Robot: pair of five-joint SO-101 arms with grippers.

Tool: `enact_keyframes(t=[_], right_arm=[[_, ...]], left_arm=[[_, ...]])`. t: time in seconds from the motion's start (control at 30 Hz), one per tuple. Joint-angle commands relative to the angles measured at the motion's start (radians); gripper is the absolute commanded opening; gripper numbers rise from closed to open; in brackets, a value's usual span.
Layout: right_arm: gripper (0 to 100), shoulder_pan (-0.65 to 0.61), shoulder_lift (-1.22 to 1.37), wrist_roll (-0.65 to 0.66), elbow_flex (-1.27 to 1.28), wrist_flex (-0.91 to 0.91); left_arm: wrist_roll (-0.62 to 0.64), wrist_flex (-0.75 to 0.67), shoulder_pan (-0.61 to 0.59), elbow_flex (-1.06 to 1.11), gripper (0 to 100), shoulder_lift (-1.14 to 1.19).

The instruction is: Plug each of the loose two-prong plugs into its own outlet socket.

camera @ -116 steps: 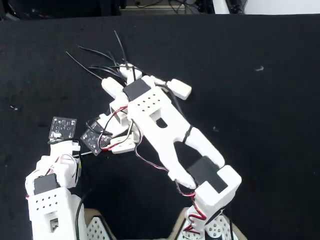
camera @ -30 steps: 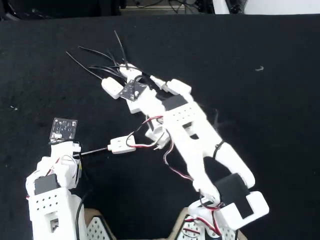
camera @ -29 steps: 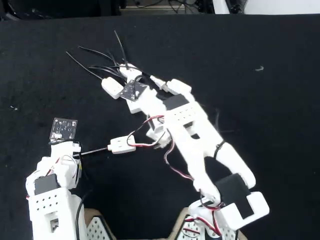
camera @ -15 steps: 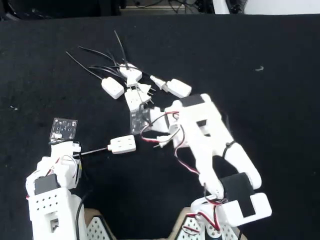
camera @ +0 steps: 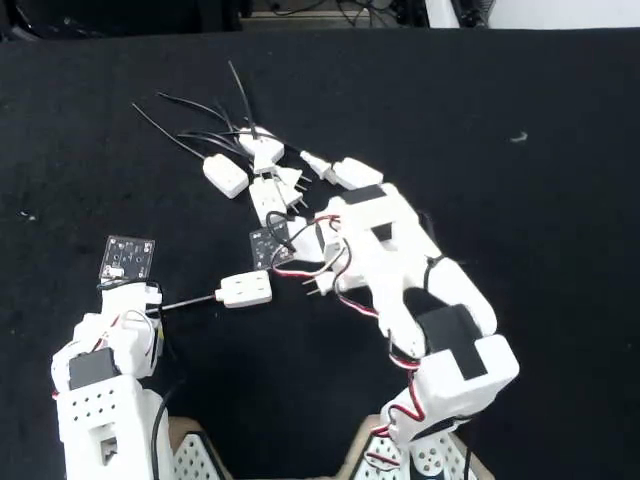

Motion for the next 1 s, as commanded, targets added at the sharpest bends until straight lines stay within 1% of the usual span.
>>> enact_keyframes(t=[0.0,0.03,0.07,0.17,0.27,0.33,0.47,0.53,0.73,0.9,0.97], right_arm=[[1.5,-0.006,-0.008,0.015,-0.035,-0.005],[2.7,0.005,-0.015,0.015,-0.031,-0.005],[1.1,0.014,-0.022,0.015,-0.031,-0.005],[1.1,0.021,-0.061,0.000,-0.030,0.017],[1.2,-0.009,-0.090,-0.068,-0.028,0.068],[2.1,-0.025,-0.096,-0.110,-0.013,0.058],[15.2,-0.021,-0.074,-0.124,0.013,0.023],[17.6,-0.021,-0.061,-0.123,0.013,0.017],[17.5,-0.020,-0.022,-0.121,0.008,0.014],[8.4,-0.003,-0.005,-0.068,0.018,0.023],[7.0,0.017,-0.010,-0.066,0.022,0.015]], left_arm=[[-0.008,0.005,-0.012,-0.007,16,-0.009],[-0.008,0.005,-0.012,-0.007,16,-0.009],[-0.008,0.005,-0.012,-0.007,16,-0.009],[-0.008,0.005,-0.012,-0.007,16,-0.009],[-0.008,0.005,-0.012,-0.007,16,-0.009],[-0.008,0.005,-0.010,-0.007,16,-0.009],[-0.008,0.005,-0.010,-0.007,16,-0.009],[-0.008,0.005,-0.010,-0.007,16,-0.009],[-0.008,0.005,-0.010,-0.007,16,-0.009],[-0.008,0.005,-0.010,-0.007,16,-0.009],[-0.008,0.005,-0.010,-0.007,16,-0.009]])
